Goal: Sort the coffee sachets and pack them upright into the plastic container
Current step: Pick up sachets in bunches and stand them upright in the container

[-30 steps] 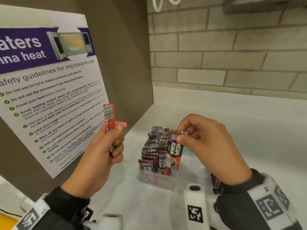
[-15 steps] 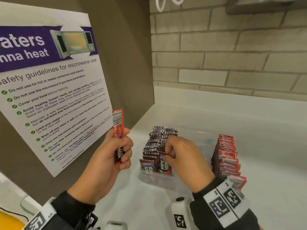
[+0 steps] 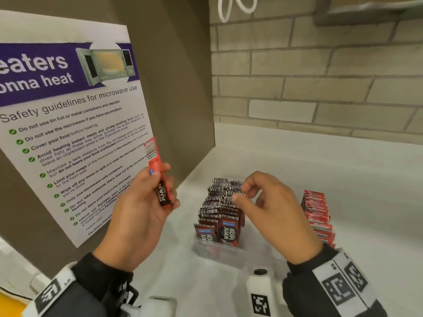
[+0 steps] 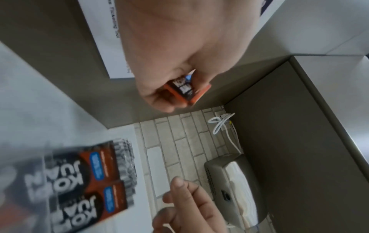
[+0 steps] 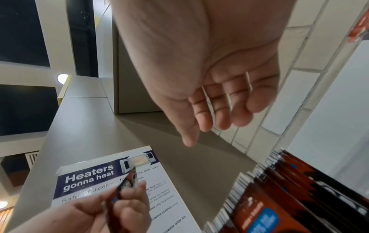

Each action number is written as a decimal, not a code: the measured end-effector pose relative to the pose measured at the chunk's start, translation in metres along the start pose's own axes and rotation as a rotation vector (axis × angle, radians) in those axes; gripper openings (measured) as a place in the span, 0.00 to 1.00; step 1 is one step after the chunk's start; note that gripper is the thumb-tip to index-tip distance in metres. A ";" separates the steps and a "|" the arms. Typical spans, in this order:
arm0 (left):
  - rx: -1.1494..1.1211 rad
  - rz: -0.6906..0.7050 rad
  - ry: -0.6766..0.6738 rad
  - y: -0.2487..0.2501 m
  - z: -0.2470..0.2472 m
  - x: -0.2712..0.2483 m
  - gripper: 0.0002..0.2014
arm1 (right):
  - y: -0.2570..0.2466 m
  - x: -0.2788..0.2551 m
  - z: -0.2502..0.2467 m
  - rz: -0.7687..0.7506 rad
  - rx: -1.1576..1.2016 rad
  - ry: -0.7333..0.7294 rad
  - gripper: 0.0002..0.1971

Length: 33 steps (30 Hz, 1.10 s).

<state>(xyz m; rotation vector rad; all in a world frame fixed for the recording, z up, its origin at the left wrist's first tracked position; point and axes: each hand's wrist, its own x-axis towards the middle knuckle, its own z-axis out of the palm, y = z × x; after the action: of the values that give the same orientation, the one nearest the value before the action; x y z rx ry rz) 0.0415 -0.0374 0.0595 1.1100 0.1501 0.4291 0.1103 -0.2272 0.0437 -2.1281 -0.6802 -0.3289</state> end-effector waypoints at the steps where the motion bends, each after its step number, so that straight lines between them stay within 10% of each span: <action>1: -0.097 -0.063 -0.027 0.003 0.002 -0.002 0.12 | -0.001 0.000 0.000 -0.006 0.020 0.014 0.06; 6: -0.337 -0.281 -0.233 0.006 0.012 -0.007 0.20 | -0.020 -0.004 -0.006 0.018 0.294 0.018 0.05; 13: -0.241 -0.170 -0.182 -0.010 0.035 -0.016 0.11 | -0.038 -0.013 0.018 0.174 0.768 -0.316 0.13; 17: -0.176 -0.070 -0.253 -0.020 0.028 -0.015 0.07 | -0.038 -0.008 0.009 0.318 1.066 -0.234 0.04; 33: 0.328 0.163 -0.128 -0.044 -0.034 -0.012 0.18 | -0.014 -0.012 -0.017 0.009 0.469 0.074 0.08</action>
<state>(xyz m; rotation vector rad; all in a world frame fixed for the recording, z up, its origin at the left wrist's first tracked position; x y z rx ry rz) 0.0309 -0.0302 0.0038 1.4752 0.0159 0.4879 0.0927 -0.2384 0.0574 -1.6644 -0.6327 -0.2162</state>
